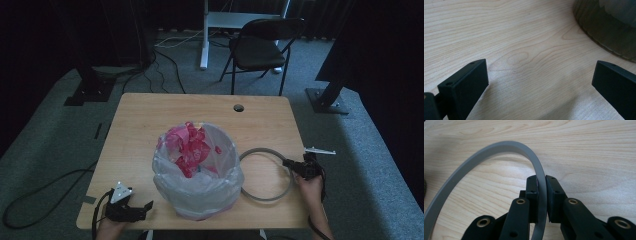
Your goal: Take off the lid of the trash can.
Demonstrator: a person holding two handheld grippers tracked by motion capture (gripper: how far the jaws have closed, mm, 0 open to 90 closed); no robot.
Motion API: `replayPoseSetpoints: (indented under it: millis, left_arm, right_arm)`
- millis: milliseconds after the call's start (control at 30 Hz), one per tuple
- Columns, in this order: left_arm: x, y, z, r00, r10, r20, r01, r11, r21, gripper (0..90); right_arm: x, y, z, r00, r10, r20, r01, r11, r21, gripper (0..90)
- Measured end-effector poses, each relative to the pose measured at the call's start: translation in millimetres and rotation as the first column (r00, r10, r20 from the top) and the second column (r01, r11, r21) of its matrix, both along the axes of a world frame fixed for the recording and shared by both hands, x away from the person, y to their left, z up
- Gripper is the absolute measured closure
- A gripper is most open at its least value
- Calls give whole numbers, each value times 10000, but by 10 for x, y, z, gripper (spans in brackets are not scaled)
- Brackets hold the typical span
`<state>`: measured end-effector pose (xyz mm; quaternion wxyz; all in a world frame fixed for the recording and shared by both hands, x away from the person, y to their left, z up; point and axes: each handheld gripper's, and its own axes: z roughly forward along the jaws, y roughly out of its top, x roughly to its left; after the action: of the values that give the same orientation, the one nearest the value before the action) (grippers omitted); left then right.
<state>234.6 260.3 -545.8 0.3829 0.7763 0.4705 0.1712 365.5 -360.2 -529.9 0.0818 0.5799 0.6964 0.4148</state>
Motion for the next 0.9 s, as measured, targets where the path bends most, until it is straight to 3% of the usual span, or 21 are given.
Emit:
replayPoseSetpoints:
  millis: [267, 500, 667, 700, 767, 867, 900]
  left_arm:
    - [1, 3, 1, 10000, -13, -15, 13, 10000, -41, 6]
    - [1, 10, 1, 10000, -38, 32, 39, 9999, -121, 6]
    - [-5, 6, 3, 10000, -86, 40, 86, 9999, -109, 6]
    - [-5, 4, 4, 10000, -77, 28, 77, 9999, -65, 6]
    - [-6, 4, 4, 10000, -83, 45, 83, 9999, -92, 6]
    - [-6, 9, 6, 9999, -88, 70, 89, 9999, -144, 6]
    - [-7, 10, 6, 9999, -65, 85, 66, 9999, -144, 6]
  right_arm:
    - [1, -37, -15, 9997, 45, -227, -48, 9999, -109, 754]
    - [-23, -40, 49, 9998, 97, -167, -102, 9996, -251, 667]
    - [-39, -10, 92, 9993, 354, -97, -357, 9990, -266, 556]
    - [-51, 32, 115, 9975, 708, -62, -709, 9970, -294, 494]
    - [-55, 50, 124, 9963, 859, -37, -860, 9958, -323, 463]
    - [-57, 84, 142, 9920, 1265, -20, -1265, 9920, -35, 319]
    - [-54, 92, 145, 9866, 1633, -18, -1632, 9865, 113, 247]
